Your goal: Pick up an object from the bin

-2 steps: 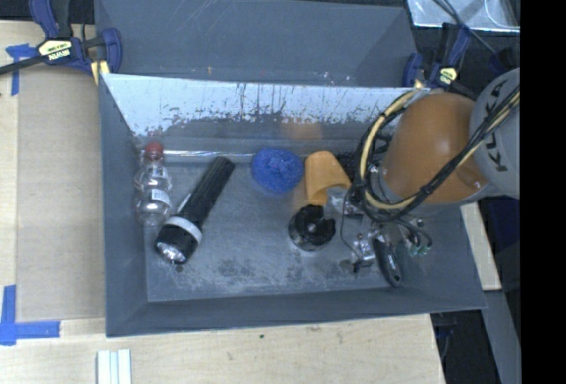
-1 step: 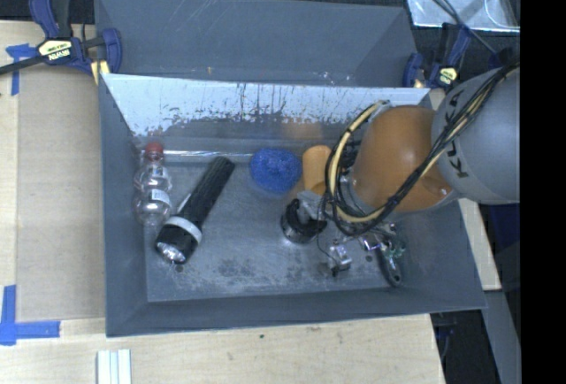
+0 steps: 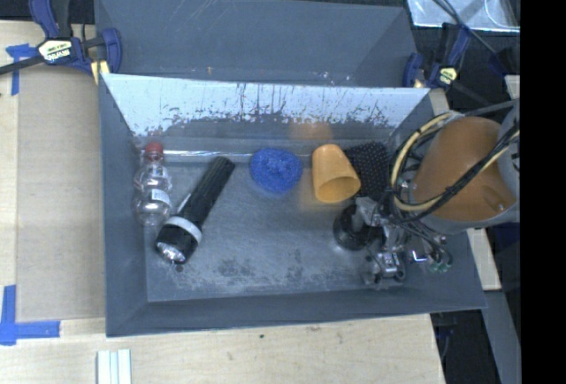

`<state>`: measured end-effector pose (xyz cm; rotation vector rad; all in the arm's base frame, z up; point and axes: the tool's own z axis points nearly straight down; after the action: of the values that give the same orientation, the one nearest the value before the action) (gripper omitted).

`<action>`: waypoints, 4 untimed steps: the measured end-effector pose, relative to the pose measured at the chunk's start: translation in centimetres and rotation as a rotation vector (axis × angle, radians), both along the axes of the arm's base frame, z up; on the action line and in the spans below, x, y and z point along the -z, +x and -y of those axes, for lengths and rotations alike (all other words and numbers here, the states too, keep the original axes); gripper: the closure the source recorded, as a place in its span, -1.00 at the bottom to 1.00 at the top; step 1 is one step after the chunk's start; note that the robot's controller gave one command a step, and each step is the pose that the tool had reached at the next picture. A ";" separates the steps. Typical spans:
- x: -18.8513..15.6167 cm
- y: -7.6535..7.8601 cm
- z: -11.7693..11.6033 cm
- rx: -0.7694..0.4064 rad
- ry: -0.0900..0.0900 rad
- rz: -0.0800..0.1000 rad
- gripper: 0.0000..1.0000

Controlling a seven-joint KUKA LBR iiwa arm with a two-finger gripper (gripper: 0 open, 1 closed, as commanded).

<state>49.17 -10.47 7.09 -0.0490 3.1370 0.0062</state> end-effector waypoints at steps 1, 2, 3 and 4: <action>-1.5 3.2 -2.8 -0.432 -0.009 0.007 -1.00; -0.2 1.4 0.6 -0.558 -0.005 0.011 1.00; -0.2 1.4 0.6 -0.558 -0.005 0.011 1.00; -0.6 1.3 0.5 -0.558 -0.003 0.008 1.00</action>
Offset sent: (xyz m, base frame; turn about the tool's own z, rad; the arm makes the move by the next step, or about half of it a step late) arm 0.0114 -0.0054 -0.0009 -0.5599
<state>50.50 -10.99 7.65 -0.9098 2.9954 0.0027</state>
